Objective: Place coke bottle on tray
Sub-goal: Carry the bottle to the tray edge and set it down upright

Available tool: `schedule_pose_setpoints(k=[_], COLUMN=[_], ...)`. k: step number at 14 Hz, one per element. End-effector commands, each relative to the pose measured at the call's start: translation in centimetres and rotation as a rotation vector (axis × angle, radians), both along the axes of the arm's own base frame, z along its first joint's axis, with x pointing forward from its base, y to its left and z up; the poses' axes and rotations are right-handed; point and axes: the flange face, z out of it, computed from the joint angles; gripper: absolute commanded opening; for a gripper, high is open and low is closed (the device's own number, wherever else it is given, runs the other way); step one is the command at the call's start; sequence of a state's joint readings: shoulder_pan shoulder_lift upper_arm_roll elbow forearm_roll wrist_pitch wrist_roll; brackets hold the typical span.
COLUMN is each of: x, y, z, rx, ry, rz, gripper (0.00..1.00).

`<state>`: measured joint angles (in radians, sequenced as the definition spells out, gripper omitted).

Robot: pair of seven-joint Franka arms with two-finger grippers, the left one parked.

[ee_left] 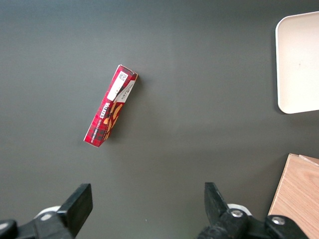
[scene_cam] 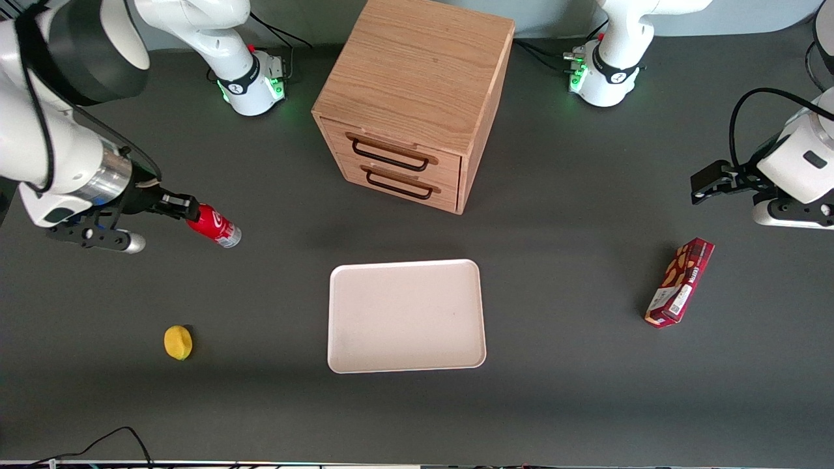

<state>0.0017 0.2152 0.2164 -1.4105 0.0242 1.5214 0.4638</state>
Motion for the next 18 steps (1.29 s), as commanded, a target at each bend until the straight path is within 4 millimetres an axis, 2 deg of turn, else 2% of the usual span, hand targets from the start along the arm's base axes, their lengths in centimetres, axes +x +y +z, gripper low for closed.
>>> schedule_pose_setpoints(k=[1, 2, 4, 7, 8, 10, 14, 15, 16, 18], x=[6.9, 8.5, 10.4, 12.7, 13.2, 13.7, 14.2, 14.2, 14.3, 14.1], y=[4.6, 6.3, 10.7, 14.5, 15.2, 16.4, 17.2, 17.1, 16.9, 16.8], z=[-1.5, -4.1, -8.6, -15.3, -17.5, -20.3, -23.9, -24.4, -24.3, -23.3], rx=[0.065, 0.075, 0.084, 0.09, 0.076, 0.059, 0.044, 0.037, 0.035, 0.033], ry=[0.031, 0.033, -0.001, -0.072, -0.095, -0.129, -0.16, -0.158, -0.163, -0.151], rz=[-0.132, -0.21, -0.322, -0.442, -0.466, -0.492, -0.504, -0.499, -0.492, -0.488], gripper=[0.0, 0.0, 0.0, 0.0, 0.0, 0.0, 0.0, 0.14, 0.99, 1.0])
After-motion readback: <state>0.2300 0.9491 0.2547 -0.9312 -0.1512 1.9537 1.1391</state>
